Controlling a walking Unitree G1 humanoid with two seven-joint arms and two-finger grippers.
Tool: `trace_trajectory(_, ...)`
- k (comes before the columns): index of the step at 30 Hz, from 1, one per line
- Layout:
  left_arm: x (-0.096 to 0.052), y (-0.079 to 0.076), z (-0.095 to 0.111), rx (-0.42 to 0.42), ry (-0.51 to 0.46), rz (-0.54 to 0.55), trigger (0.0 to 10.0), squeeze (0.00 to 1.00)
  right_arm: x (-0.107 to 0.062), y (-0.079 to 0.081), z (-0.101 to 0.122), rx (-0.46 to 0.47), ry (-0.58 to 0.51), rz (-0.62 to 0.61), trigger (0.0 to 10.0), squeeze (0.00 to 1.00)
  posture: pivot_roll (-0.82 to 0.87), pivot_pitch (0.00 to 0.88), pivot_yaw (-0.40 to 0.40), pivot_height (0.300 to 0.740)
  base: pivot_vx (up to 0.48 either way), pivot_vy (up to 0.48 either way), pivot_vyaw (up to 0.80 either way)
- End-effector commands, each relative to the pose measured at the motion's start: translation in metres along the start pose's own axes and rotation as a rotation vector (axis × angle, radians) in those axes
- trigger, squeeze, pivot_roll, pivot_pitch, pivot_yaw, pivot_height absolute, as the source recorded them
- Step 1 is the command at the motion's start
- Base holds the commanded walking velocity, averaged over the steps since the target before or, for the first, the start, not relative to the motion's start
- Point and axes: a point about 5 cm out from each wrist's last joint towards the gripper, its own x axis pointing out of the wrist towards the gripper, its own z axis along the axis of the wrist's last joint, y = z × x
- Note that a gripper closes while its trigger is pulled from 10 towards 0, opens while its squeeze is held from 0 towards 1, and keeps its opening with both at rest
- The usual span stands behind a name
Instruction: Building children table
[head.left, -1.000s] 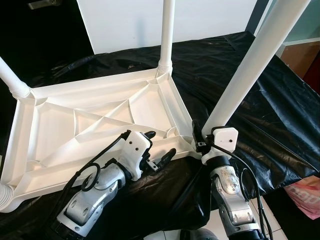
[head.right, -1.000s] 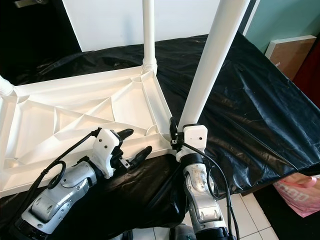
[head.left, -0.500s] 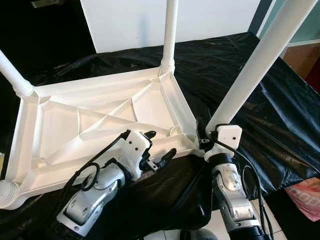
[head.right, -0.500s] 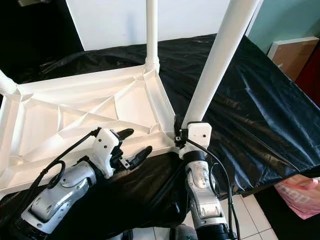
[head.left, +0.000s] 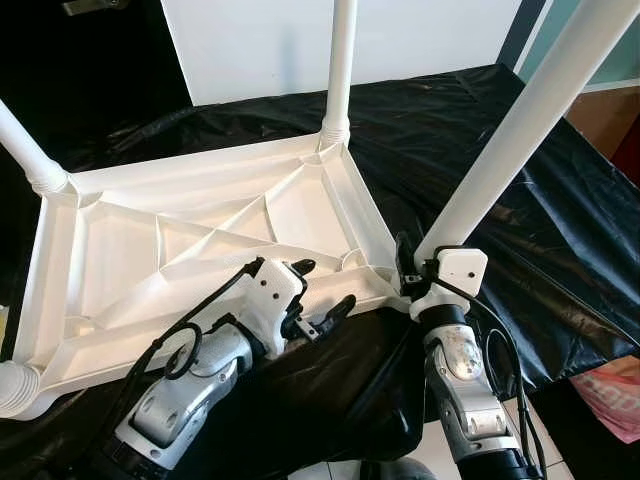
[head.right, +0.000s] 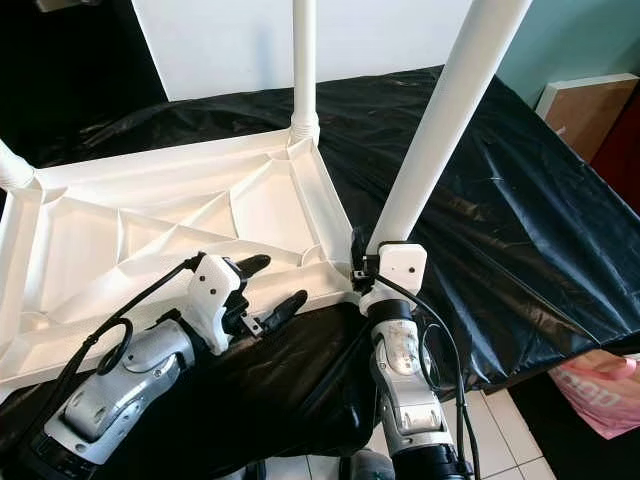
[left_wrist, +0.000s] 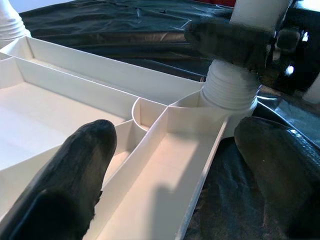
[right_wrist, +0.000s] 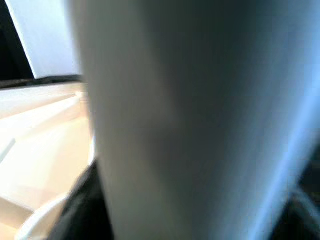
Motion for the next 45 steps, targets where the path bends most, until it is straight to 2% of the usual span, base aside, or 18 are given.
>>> trace_trajectory(1,0.000,-0.016,0.000,-0.001,-0.004,-0.229,10.0,0.00,-0.009,-0.009,-0.015,0.021,0.076,-0.032,10.0,1.00,0.02,0.146,-0.023,0.740,0.000,0.000,0.00)
trace_trajectory(10,0.001,-0.018,-0.001,-0.004,-0.002,-0.248,10.0,0.00,-0.004,-0.022,-0.007,-0.018,0.049,0.080,10.0,1.00,0.01,0.140,-0.018,0.740,0.000,0.000,0.00)
trace_trajectory(11,0.001,-0.019,-0.001,-0.004,-0.004,-0.251,10.0,0.00,-0.002,-0.025,-0.005,-0.026,0.047,0.114,10.0,0.54,0.01,0.140,-0.016,0.740,0.000,0.000,0.00)
trace_trajectory(13,0.002,-0.019,0.000,-0.004,-0.005,-0.253,10.0,0.00,-0.001,-0.027,-0.004,-0.031,0.046,0.136,10.0,0.54,0.01,0.139,-0.016,0.740,0.000,0.000,0.00)
trace_trajectory(14,0.002,-0.019,0.000,-0.002,-0.007,-0.257,10.0,0.00,0.002,-0.029,-0.002,-0.040,0.042,0.177,10.0,0.00,0.01,0.137,-0.014,0.740,0.000,0.000,0.00)
trace_trajectory(15,0.002,-0.019,0.000,-0.002,-0.007,-0.257,10.0,0.00,0.002,-0.029,-0.002,-0.040,0.042,0.177,10.0,0.00,0.01,0.137,-0.014,0.740,0.000,0.000,0.00)
trace_trajectory(20,0.007,-0.022,0.003,0.004,-0.017,-0.287,10.0,0.00,0.014,-0.031,0.010,-0.055,0.042,0.404,10.0,0.00,0.00,0.124,-0.016,0.740,0.000,0.000,0.00)
trace_trajectory(24,0.008,-0.023,0.004,0.000,-0.016,-0.299,10.0,0.00,0.016,-0.032,0.012,-0.062,0.046,0.438,10.0,0.00,0.00,0.124,-0.016,0.740,0.000,0.000,0.00)
trace_trajectory(26,0.007,-0.027,0.000,-0.017,0.007,-0.335,10.0,0.00,0.019,-0.032,0.015,-0.065,0.058,0.511,10.0,0.00,-0.01,0.123,-0.017,0.740,0.000,0.000,0.00)
trace_trajectory(30,0.007,-0.030,-0.001,-0.022,0.015,-0.351,10.0,0.00,0.021,-0.032,0.016,-0.075,0.067,0.554,10.0,0.00,-0.01,0.125,-0.017,0.740,0.000,0.000,0.00)
trace_trajectory(34,0.007,-0.032,-0.003,-0.029,0.024,-0.358,10.0,0.00,0.023,-0.035,0.017,-0.130,0.106,0.679,10.0,0.00,-0.01,0.132,-0.017,0.740,0.000,0.000,0.00)
trace_trajectory(39,0.009,-0.031,-0.003,-0.028,0.024,-0.354,10.0,0.00,0.029,-0.039,0.018,-0.163,0.115,0.724,10.0,0.00,-0.01,0.134,-0.016,0.740,0.000,0.000,0.00)
trace_trajectory(40,0.009,-0.031,-0.002,-0.028,0.022,-0.355,10.0,0.00,0.031,-0.039,0.018,-0.165,0.119,0.735,4.3,0.00,0.00,0.133,-0.016,0.740,0.000,0.000,0.00)
trace_trajectory(42,0.009,-0.031,-0.002,-0.028,0.022,-0.355,10.0,0.00,0.031,-0.039,0.018,-0.165,0.119,0.735,4.3,0.00,0.00,0.133,-0.016,0.740,0.000,0.000,0.00)
trace_trajectory(43,0.009,-0.031,-0.002,-0.027,0.021,-0.355,10.0,0.00,0.031,-0.040,0.017,-0.169,0.126,0.745,2.7,0.00,0.00,0.133,-0.016,0.740,0.000,0.000,0.00)
trace_trajectory(44,0.009,-0.031,-0.002,-0.027,0.021,-0.355,10.0,0.00,0.031,-0.040,0.017,-0.169,0.126,0.745,2.7,0.00,0.00,0.133,-0.016,0.740,0.000,0.000,0.00)
trace_trajectory(45,0.009,-0.031,-0.002,-0.026,0.021,-0.353,10.0,0.00,0.032,-0.041,0.016,-0.169,0.132,0.752,0.5,0.00,0.00,0.133,-0.016,0.740,0.000,0.000,0.00)
